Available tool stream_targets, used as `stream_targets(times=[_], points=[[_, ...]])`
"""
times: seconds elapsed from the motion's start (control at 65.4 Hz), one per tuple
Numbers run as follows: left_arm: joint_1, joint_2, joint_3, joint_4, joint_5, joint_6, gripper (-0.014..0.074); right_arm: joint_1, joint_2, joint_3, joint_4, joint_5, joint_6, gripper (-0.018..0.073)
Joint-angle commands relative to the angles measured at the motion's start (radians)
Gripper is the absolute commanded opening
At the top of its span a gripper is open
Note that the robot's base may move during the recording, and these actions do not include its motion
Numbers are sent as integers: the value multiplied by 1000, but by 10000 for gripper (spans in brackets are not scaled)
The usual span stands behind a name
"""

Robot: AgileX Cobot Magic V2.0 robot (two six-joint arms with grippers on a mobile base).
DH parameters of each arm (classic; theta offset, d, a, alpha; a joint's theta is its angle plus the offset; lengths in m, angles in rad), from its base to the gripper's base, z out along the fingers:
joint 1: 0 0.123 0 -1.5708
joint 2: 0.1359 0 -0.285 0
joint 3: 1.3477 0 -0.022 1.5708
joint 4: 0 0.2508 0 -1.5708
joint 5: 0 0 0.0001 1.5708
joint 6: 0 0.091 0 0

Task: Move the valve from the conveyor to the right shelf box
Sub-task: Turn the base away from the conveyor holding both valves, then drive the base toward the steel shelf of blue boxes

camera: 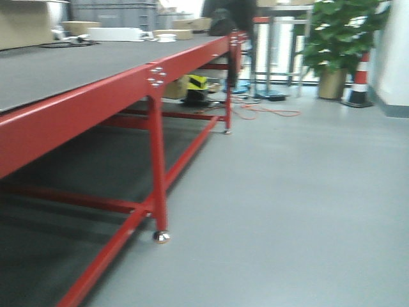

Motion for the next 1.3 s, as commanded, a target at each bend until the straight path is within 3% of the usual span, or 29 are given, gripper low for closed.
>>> stream_targets(times=[0.0, 1.285], points=[[-4, -10, -14, -10, -53, -7, -111, -3, -12, -16, -4, -74, -2, -154], [-4, -10, -14, -10, -53, -7, -111, -3, -12, -16, -4, -74, -2, -154]])
